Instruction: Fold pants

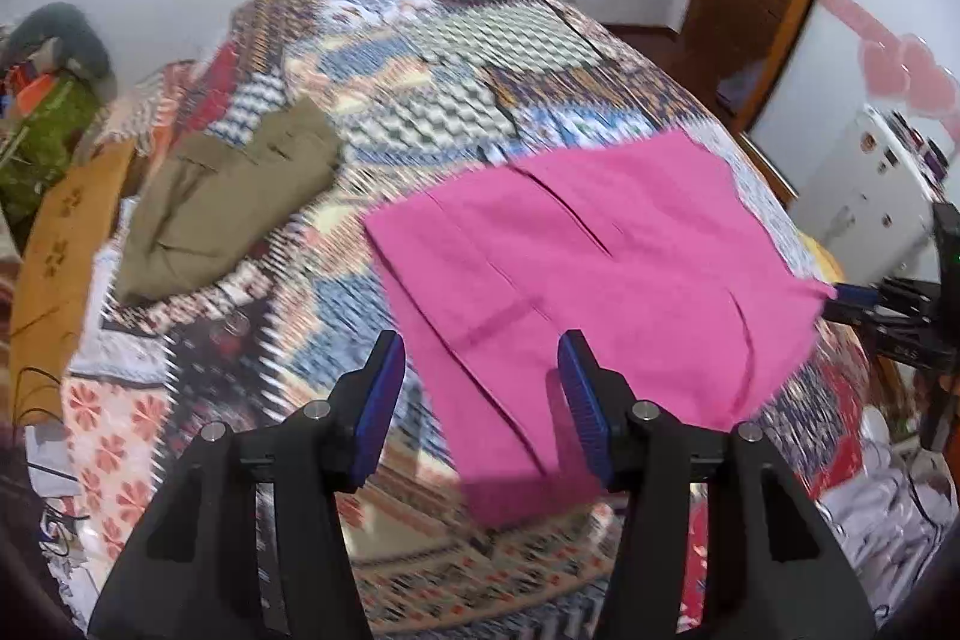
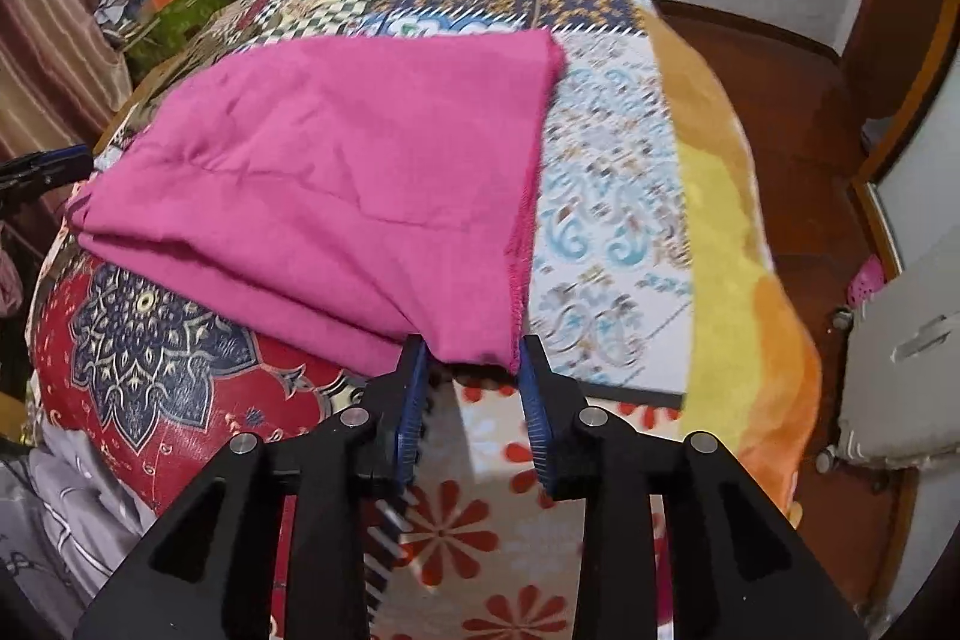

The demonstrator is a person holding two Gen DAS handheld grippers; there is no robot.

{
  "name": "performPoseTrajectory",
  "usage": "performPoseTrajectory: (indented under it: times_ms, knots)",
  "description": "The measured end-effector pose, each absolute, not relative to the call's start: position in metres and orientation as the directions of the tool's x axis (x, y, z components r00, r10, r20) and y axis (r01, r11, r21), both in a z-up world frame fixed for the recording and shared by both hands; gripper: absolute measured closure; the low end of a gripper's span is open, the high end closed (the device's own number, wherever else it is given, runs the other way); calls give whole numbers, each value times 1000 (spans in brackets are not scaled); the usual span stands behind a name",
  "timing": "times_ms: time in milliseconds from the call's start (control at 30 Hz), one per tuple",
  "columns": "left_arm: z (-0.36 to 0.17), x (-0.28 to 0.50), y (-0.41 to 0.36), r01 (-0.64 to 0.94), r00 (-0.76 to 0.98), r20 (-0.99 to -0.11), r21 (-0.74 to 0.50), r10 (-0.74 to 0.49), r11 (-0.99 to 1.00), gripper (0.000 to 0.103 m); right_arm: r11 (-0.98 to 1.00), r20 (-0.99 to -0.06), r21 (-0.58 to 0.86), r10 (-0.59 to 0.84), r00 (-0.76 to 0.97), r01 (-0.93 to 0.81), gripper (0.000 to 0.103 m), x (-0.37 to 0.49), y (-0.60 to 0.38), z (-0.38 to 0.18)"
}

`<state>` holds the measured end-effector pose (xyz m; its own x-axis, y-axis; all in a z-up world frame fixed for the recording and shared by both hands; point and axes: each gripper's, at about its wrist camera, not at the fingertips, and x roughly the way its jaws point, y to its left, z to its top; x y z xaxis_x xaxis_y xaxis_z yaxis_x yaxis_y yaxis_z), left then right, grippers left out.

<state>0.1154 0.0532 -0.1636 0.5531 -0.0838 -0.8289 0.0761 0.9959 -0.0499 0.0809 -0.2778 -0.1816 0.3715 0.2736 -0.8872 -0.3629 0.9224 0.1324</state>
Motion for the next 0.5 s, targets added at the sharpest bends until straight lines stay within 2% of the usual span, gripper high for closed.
performPoseTrajectory:
  times_ms: [300, 500]
  knots:
    - [-156, 155, 83, -1, 583, -812, -18, -15, 1000, 50, 926, -859, 113, 274, 433, -361, 75, 104, -280, -157]
    - [-166, 177, 88, 4, 573, -819, -32, -28, 999, 50, 924, -846, 101, 275, 458, -368, 75, 118, -278, -148]
